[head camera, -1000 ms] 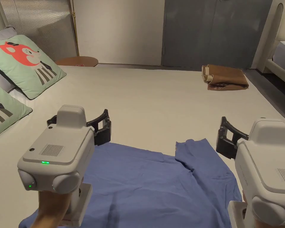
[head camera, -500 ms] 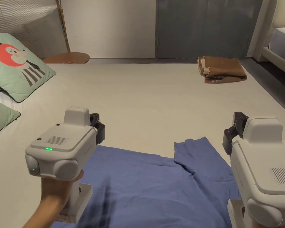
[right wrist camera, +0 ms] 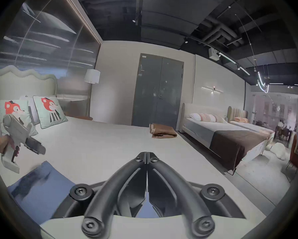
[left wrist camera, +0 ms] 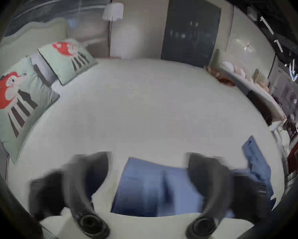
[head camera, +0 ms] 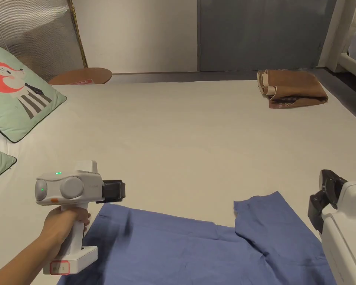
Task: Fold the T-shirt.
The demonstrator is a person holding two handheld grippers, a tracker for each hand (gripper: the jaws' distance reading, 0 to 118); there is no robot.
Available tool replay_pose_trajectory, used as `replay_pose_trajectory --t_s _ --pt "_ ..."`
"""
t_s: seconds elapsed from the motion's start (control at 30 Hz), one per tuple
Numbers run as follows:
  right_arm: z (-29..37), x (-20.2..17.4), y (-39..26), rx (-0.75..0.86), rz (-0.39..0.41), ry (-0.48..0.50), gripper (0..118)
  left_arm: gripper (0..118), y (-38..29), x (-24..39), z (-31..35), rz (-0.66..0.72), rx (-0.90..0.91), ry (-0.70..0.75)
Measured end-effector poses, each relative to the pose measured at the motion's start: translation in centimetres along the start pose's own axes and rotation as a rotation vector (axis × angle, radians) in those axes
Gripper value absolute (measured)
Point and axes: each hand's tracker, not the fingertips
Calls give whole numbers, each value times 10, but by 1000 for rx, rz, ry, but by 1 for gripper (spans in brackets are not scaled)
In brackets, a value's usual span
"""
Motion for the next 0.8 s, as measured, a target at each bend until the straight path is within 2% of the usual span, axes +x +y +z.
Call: replay_pose_trajectory --t_s 0.1,0.23,0.3,0.33,0.4,0.43,0.47,0.5,0.67,0.73,0.8 --pt "-12 2 -11 -36 -2 -12 0 107 -3 3 -25 10 -58 1" --pt "-21 4 -26 -73 4 -10 0 102 -19 16 -40 -34 -49 30" --pt "-21 5 -29 -84 17 -13 0 59 -25 25 -47 -66 -84 25" --pt "-20 6 -31 -88 17 -13 0 42 -30 22 -53 -83 -98 17" --pt "-18 9 -32 -96 15 -11 0 37 -39 30 -57 -116 -113 37" --pt "-19 11 -34 -99 18 -11 0 37 -42 35 -52 -138 -60 50" --pt "-18 13 -35 -101 22 -14 0 26 -43 31 -53 -134 -53 44" --pt "-17 15 -35 -104 24 -17 0 4 -43 32 -52 -129 -58 33" --pt "-14 30 -31 -128 7 -21 0 1 -43 29 -25 -116 15 39" --pt "-30 43 -37 -198 -16 -15 0 1 -40 26 -8 -76 53 12" --pt "-46 55 -44 -267 -70 -22 1 1 -37 25 7 -97 64 4"
